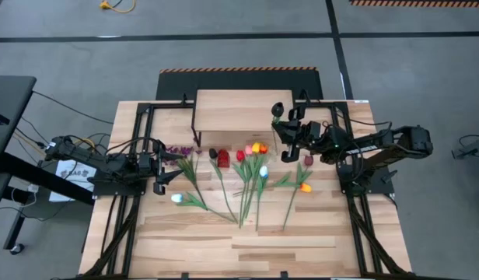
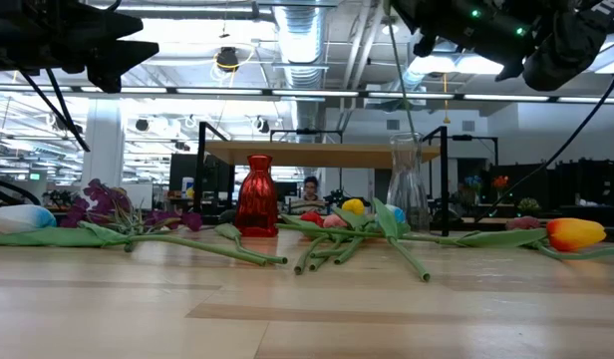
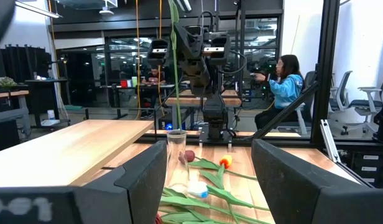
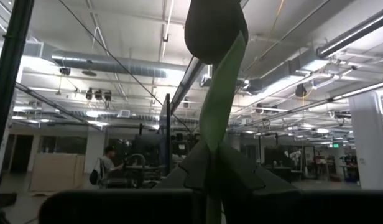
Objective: Pick and place flowers into a vace then onto a shelf
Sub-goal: Put the bottom black flower into the transparent vase
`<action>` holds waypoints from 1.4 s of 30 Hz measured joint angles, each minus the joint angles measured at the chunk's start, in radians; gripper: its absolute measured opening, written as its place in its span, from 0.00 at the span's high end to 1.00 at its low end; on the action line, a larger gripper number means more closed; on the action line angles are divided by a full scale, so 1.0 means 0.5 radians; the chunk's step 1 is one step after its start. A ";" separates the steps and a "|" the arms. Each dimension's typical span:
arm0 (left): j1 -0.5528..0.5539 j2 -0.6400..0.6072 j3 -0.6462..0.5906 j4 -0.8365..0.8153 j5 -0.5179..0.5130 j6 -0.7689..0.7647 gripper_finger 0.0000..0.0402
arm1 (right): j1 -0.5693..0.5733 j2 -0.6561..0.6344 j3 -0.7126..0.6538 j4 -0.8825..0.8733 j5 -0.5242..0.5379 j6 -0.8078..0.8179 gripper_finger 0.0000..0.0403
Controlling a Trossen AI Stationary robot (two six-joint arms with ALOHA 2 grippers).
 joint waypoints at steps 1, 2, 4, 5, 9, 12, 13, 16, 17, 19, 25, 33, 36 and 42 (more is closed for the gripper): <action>0.000 -0.001 0.000 0.000 0.000 0.000 0.44 | 0.000 0.000 0.000 -0.004 0.000 0.000 0.95; 0.000 -0.001 0.000 0.000 0.000 -0.001 0.44 | 0.000 -0.001 0.000 -0.011 0.001 0.000 0.95; 0.000 0.000 0.000 -0.001 0.000 -0.009 0.44 | 0.000 -0.001 0.000 -0.034 0.001 -0.001 0.94; 0.000 -0.001 0.000 -0.001 0.002 -0.011 0.44 | 0.000 -0.001 0.000 -0.042 0.002 -0.001 0.94; 0.000 0.000 0.000 -0.001 0.018 -0.011 0.44 | 0.000 -0.001 0.000 -0.046 0.002 0.000 0.93; 0.000 0.000 0.000 -0.001 0.018 -0.011 0.44 | 0.000 -0.001 0.000 -0.046 0.002 0.000 0.91; 0.000 0.000 0.000 -0.001 0.018 -0.011 0.44 | 0.000 -0.001 0.000 -0.046 0.002 -0.001 0.91; 0.000 -0.001 0.000 -0.001 0.019 -0.011 0.44 | 0.000 -0.001 0.000 -0.046 0.002 -0.001 0.90; 0.000 0.000 0.000 -0.001 0.019 -0.011 0.44 | 0.000 -0.001 0.000 -0.047 0.002 -0.001 0.90; 0.000 0.000 0.000 -0.002 0.020 -0.011 0.44 | 0.000 -0.001 0.000 -0.050 0.002 -0.009 0.89; 0.000 0.000 0.000 -0.002 0.021 -0.015 0.44 | 0.000 -0.002 0.000 -0.109 0.002 -0.017 0.88; 0.000 0.000 0.000 -0.002 0.021 -0.035 0.44 | 0.000 -0.002 0.000 -0.244 0.006 -0.021 0.88; 0.000 0.000 0.000 -0.002 0.021 -0.035 0.44 | 0.000 -0.002 0.000 -0.293 0.036 -0.021 0.88; 0.000 0.000 -0.001 -0.002 0.021 -0.036 0.44 | 0.000 -0.119 0.000 -0.570 0.049 -0.049 0.88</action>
